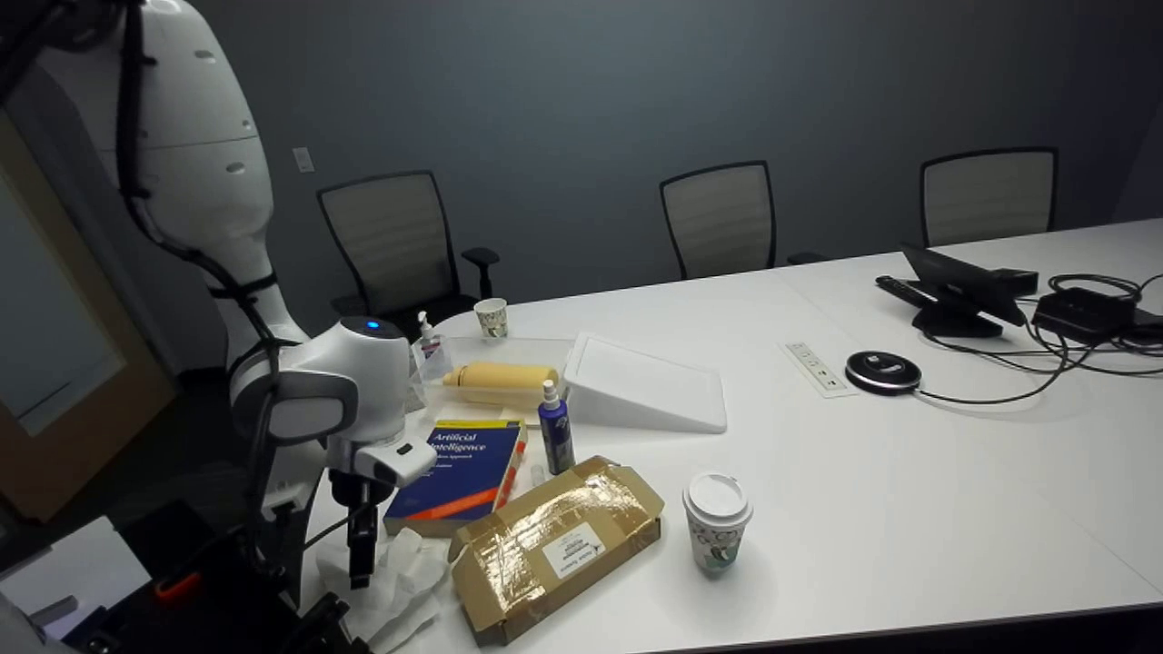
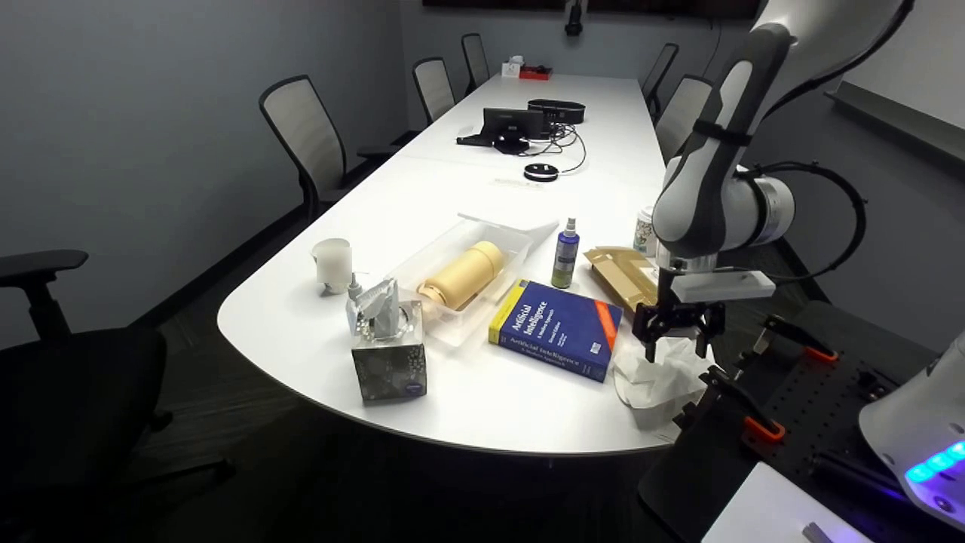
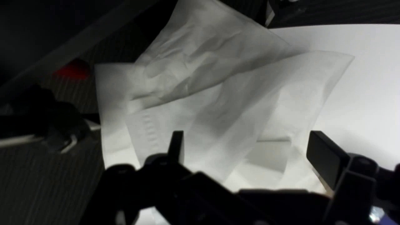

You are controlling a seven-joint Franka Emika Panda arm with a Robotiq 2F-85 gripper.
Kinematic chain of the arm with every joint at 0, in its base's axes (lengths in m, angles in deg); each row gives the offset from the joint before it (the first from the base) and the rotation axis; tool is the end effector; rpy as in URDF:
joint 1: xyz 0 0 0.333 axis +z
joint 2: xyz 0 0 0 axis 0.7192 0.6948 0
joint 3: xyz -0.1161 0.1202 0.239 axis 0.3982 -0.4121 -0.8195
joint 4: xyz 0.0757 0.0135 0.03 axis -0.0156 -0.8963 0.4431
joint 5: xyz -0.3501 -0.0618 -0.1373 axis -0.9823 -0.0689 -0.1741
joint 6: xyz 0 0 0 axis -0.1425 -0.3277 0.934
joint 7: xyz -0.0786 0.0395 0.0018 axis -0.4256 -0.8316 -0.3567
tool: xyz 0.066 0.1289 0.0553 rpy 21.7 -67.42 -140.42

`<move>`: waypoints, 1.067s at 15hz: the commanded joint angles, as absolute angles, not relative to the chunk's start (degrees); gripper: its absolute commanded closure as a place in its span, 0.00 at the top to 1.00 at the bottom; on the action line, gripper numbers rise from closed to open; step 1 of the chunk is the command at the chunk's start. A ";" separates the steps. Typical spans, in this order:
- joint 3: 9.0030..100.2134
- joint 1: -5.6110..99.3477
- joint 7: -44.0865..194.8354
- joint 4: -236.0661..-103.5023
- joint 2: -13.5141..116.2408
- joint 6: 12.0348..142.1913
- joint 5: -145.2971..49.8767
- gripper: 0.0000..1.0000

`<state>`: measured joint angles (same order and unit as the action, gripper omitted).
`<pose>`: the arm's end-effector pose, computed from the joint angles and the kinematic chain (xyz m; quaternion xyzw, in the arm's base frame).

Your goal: Pick up the wipe and clean the top of the book

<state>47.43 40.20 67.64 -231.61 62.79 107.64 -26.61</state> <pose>0.3136 -0.0215 0.0035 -0.9471 0.2833 0.1499 0.0182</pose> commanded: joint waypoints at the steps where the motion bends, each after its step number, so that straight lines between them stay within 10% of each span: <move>1: 45.85 38.86 67.25 -230.39 69.50 112.06 -24.22 1.00; 3: 46.95 39.38 65.78 -229.67 72.41 114.04 -24.36 1.00; 4: 47.43 39.56 65.17 -229.35 73.35 114.96 -24.43 0.75; 16: 52.47 44.62 61.68 -227.07 73.85 116.13 -25.45 0.00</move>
<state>51.21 42.24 63.68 -226.46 75.82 115.74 -25.33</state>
